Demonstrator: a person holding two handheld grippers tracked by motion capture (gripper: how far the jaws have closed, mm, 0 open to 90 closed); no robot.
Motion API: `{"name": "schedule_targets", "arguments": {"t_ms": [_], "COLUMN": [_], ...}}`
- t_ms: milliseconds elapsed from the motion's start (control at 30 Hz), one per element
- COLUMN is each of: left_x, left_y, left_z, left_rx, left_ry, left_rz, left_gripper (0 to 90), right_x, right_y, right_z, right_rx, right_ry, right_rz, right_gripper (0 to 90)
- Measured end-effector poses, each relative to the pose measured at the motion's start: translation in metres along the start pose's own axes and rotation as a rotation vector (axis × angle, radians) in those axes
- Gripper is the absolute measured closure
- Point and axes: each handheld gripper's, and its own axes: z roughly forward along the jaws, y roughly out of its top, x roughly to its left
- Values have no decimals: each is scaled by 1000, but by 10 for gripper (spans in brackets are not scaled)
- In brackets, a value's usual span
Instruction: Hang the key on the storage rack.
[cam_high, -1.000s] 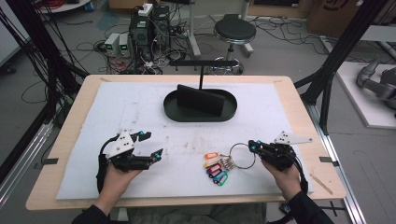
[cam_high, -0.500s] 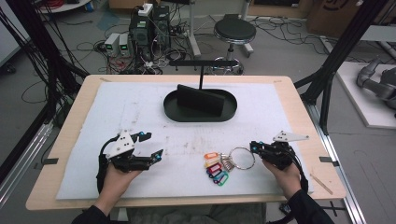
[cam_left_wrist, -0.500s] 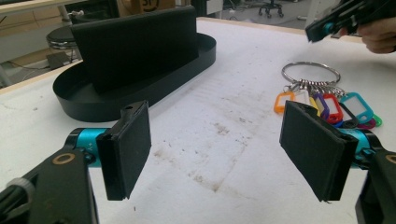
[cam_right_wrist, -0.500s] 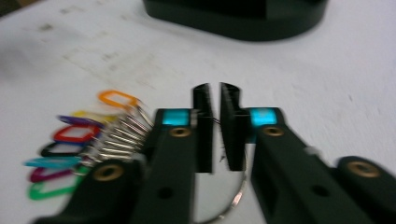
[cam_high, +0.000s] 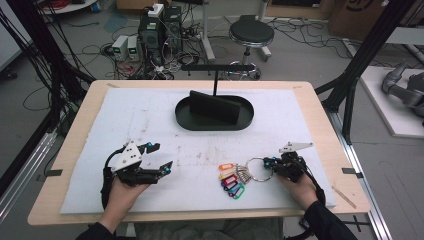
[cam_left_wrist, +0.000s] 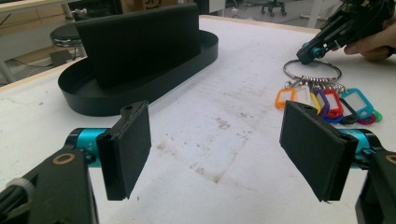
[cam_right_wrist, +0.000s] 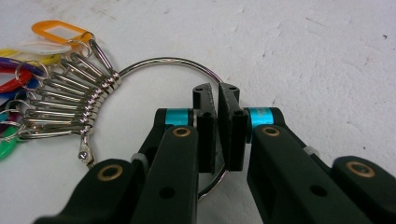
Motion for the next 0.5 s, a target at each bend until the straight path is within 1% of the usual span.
{"name": "schedule_targets", "arguments": {"t_ms": [67,133,167,200,233,267,300,400,433,467,500], "left_x": [0,-1,-1,0,0,0,0,0,-1,-1,-1], "left_y": [0,0,-1,-1,-2,-2,-2,-2,-2,-2,-3], "left_z": [-1,-3,-3,-3,-4,-4,-4,-5,-5,-5,-5], "left_rx": [0,-1,-3,-2,0,3,2,3,4,5,5], "left_ry": [1,1,3,2,3,4,3,3,3,3,1], "left_rz": [4,5,3,4,2,-2,-3,-2,0,2,0], "left_gripper": [249,249,249,249,249,249,249,249,249,249,249], "right_x": [-2,-4,-5,-7,-8,-8,-9,-9,-8,-8,-8], "right_y": [1,2,3,3,3,3,2,2,2,1,1], "right_z": [0,-3,-5,-6,-5,-5,-1,0,0,1,1], "right_rx": [-2,-28,-48,-55,-46,-46,-15,-7,-5,-6,-8], "right_ry": [0,-6,-15,-12,-6,-6,2,-3,-16,-31,-33], "right_rz": [15,16,22,41,53,53,51,52,45,27,20], "right_gripper": [900,895,879,829,798,798,765,778,817,834,847]}}
